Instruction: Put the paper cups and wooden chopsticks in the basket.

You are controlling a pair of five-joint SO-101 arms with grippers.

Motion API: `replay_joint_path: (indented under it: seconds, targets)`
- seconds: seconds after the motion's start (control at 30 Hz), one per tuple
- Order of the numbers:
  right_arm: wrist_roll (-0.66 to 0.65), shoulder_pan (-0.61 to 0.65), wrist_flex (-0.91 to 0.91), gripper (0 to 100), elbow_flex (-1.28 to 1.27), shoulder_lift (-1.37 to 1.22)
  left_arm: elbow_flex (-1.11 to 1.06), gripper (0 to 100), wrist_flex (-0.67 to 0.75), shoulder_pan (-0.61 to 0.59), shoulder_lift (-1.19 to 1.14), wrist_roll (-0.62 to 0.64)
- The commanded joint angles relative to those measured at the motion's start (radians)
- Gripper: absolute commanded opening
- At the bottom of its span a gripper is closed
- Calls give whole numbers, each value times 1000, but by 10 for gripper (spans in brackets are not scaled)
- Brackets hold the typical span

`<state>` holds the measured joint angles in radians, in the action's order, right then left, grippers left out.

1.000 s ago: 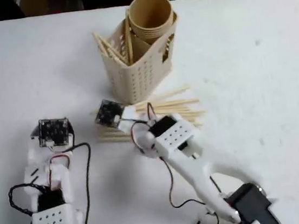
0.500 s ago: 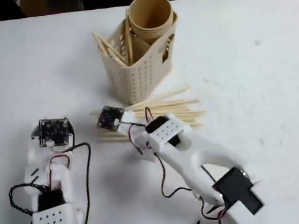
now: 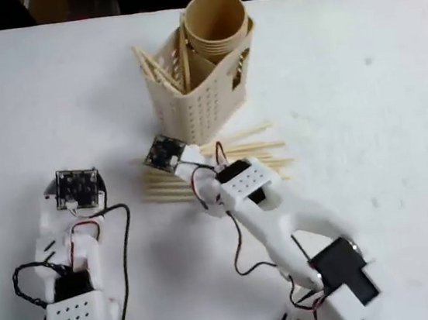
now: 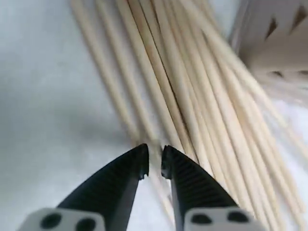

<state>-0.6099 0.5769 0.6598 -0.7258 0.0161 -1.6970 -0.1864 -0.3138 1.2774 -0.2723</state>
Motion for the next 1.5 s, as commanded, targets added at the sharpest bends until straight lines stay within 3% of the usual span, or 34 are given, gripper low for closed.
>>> replay_joint_path:
  seconds: [0.0, 0.33, 0.93, 1.1, 1.27, 1.47]
  targets:
    - [-2, 13, -18, 62, 28, -30, 3, 189, -3, -5, 16, 8]
    - [-18, 116, 176, 60, 20, 68, 3, 189, -3, -5, 16, 8]
    - [-29, 114, 120, 59, -34, 53, 3, 189, -3, -5, 16, 8]
    - [-106, 148, 163, 9, -5, -5, 3, 189, -3, -5, 16, 8]
    - [-41, 148, 179, 18, 5, 38, 3, 189, -3, -5, 16, 8]
    - [55, 150, 314, 17, -5, 341, 3, 189, -3, -5, 16, 8]
